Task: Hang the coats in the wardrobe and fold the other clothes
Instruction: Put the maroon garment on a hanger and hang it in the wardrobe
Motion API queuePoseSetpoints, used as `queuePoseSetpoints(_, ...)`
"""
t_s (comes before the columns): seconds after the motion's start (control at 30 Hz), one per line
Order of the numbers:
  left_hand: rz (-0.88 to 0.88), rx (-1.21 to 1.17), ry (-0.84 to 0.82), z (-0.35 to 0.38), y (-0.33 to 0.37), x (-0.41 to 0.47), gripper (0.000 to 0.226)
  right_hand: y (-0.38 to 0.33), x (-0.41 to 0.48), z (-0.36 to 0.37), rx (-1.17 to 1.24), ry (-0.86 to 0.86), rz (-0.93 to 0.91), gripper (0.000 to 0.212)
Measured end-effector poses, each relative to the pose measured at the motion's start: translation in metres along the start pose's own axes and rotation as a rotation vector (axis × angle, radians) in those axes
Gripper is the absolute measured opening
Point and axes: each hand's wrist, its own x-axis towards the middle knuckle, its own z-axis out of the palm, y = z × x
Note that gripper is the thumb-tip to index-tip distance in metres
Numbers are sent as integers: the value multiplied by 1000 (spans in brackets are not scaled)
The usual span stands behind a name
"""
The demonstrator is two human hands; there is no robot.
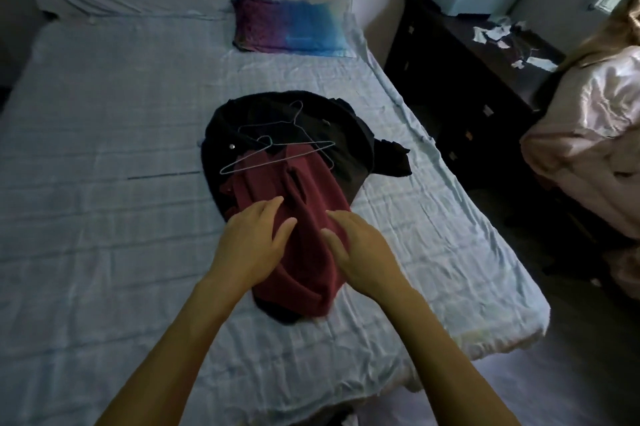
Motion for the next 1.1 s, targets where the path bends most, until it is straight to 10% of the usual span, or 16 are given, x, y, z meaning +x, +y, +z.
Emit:
queuePoseSetpoints(0.5, -311, 135, 36, 63, 48, 155, 53, 122, 198, 8, 152, -210, -217, 42)
queuePoseSetpoints(1.1, -460, 115, -101, 165, -124, 328, 50, 147, 404, 179, -65, -317, -147, 39)
